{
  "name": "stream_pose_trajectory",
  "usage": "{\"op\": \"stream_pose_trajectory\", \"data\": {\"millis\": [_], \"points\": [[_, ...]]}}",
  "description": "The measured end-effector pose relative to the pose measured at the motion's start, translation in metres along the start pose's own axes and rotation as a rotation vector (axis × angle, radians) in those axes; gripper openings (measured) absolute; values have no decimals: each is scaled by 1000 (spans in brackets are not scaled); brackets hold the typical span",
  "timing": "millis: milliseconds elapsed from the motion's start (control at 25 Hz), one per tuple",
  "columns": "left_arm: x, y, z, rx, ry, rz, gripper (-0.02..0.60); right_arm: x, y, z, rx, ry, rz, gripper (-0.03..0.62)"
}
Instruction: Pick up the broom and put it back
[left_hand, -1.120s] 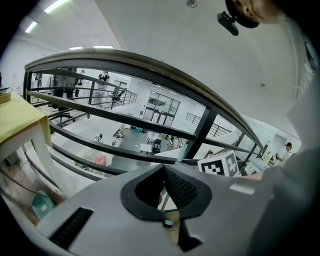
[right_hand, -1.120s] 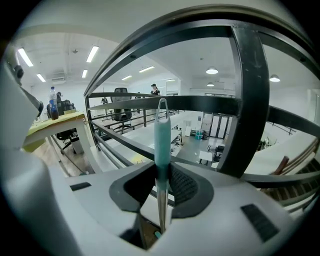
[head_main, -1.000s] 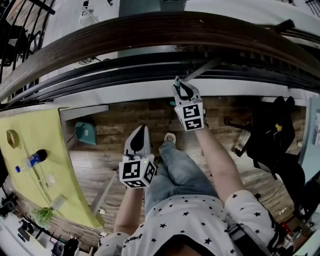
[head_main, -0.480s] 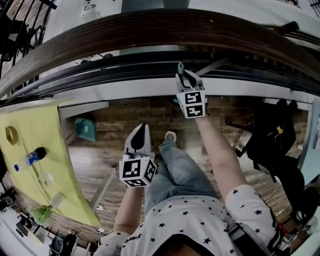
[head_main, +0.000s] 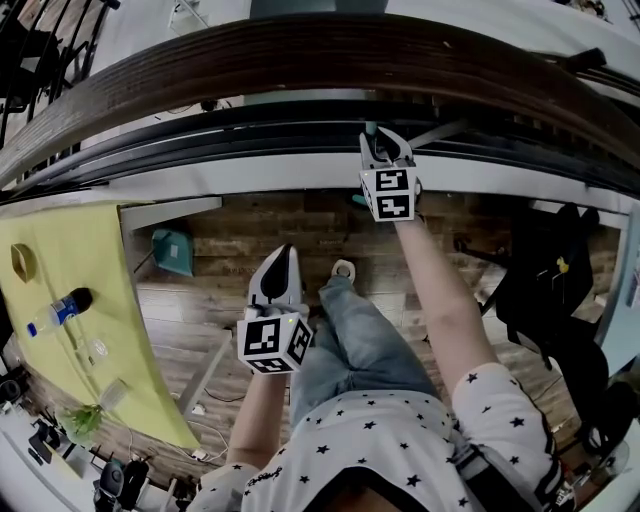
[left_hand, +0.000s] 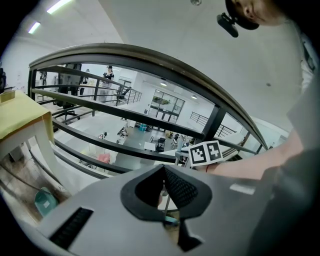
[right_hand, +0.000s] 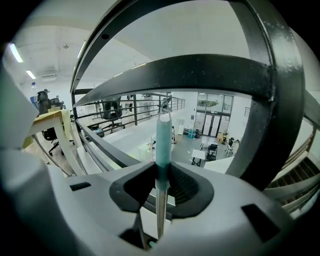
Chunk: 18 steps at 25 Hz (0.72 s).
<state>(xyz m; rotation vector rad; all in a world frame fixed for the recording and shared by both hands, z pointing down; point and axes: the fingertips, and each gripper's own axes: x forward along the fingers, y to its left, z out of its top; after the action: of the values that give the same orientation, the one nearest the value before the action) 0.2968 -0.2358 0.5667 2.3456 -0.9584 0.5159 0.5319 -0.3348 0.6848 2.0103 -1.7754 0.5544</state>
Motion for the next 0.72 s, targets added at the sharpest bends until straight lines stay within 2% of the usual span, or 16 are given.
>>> {"op": "stream_pose_trajectory", "data": {"millis": [720], "points": [[0, 5, 2, -2, -5, 3, 12, 18, -3, 2, -8, 17, -18, 81]]}}
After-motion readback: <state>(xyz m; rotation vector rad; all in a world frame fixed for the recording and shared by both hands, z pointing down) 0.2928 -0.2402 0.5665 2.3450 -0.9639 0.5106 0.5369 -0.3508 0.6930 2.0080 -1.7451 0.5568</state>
